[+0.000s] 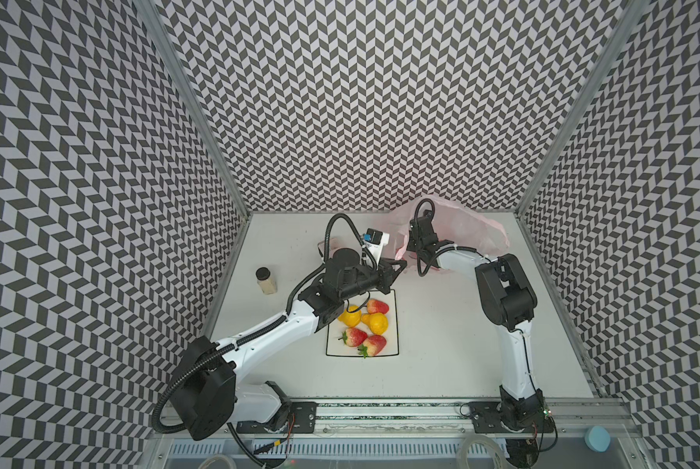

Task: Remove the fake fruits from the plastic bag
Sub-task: 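Close the right gripper on the small peach inside the bag, then lift the peach out toward the mat while the left gripper releases the bag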

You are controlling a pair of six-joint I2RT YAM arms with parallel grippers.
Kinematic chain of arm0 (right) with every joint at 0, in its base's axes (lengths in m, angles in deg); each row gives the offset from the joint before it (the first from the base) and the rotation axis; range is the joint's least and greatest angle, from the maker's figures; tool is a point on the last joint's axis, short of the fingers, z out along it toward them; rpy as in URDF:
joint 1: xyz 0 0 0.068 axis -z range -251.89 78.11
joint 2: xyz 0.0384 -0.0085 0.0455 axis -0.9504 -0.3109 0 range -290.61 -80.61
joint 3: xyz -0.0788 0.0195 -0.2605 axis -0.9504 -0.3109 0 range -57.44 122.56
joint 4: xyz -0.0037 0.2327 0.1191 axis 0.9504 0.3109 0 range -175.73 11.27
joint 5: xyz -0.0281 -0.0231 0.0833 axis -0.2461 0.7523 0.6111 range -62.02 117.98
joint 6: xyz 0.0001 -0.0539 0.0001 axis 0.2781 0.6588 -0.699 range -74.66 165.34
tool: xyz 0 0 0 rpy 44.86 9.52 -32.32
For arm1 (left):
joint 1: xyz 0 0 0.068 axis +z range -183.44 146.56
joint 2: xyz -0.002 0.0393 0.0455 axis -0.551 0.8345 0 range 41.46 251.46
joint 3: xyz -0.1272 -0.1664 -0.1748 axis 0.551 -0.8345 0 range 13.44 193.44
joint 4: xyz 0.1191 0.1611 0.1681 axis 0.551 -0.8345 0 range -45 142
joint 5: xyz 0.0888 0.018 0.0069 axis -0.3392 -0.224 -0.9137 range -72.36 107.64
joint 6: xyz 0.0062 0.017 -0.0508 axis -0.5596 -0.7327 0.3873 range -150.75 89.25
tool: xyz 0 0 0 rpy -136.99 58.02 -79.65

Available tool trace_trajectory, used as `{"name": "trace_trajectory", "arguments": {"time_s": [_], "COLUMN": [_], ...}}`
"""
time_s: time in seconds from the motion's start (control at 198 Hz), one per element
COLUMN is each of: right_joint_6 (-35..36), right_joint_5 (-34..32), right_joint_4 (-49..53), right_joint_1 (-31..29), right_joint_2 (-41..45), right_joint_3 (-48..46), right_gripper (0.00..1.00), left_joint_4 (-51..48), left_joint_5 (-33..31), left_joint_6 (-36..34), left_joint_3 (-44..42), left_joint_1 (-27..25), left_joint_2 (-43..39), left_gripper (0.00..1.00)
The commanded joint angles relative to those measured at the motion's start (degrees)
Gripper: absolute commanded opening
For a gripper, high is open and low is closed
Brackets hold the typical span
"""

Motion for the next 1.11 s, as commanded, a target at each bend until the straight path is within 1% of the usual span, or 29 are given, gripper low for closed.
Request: {"name": "trace_trajectory", "arguments": {"time_s": [0.0, 0.116, 0.283, 0.409, 0.545, 0.818, 0.904, 0.975, 1.03, 1.076, 1.106], "right_joint_6": [-7.22, -8.35, -10.21, -11.51, -11.98, -7.58, -5.63, -4.55, -4.12, -3.81, -3.71], "right_joint_5": [0.73, 2.36, 3.94, 7.63, 10.39, 10.87, 10.18, 9.60, 9.47, 9.47, 9.49], "right_joint_4": [0.18, 0.18, 2.14, 1.99, 5.58, 9.98, 11.70, 12.78, 13.30, 13.33, 13.42], "right_joint_1": [1.11, 1.88, 2.80, 3.46, 3.53, 3.20, 2.76, 2.68, 2.68, 2.68, 2.68], "right_joint_2": [-1.60, -3.67, -7.63, -10.00, -12.55, -12.57, -12.24, -12.13, -11.96, -11.66, -11.44], "right_joint_3": [2.89, 5.09, 10.23, 12.92, 16.80, 17.09, 17.08, 17.10, 17.11, 17.13, 17.09], "right_gripper": [0.67, 0.71, 0.73, 0.73, 0.69, 0.58, 0.52, 0.46, 0.37, 0.33, 0.29], "left_joint_4": [-1.25, -2.43, -2.92, -3.10, -3.27, -4.13, -4.83, -5.28, -5.63, -5.94, -6.13], "left_joint_5": [3.43, 5.77, 8.25, 8.97, 8.34, 4.58, 2.58, 1.31, 0.26, -0.50, -1.15], "left_joint_6": [-1.71, -2.34, -2.34, -2.34, -2.34, -1.46, -1.29, -1.15, -1.03, -0.93, -0.85], "left_joint_3": [2.00, 2.80, 3.47, 4.32, 4.99, 5.03, 4.98, 4.95, 4.95, 4.89, 4.79], "left_joint_1": [-0.67, -1.41, -2.16, -2.94, -3.24, -3.29, -3.27, -3.31, -3.21, -3.07, -3.05], "left_joint_2": [0.59, 1.05, 2.05, 2.98, 3.63, 4.02, 4.08, 4.17, 4.20, 4.24, 4.26], "left_gripper": [0.00, 0.00, 0.00, 0.00, 0.00, 0.00, 0.00, 0.00, 0.00, 0.00, 0.00]}}
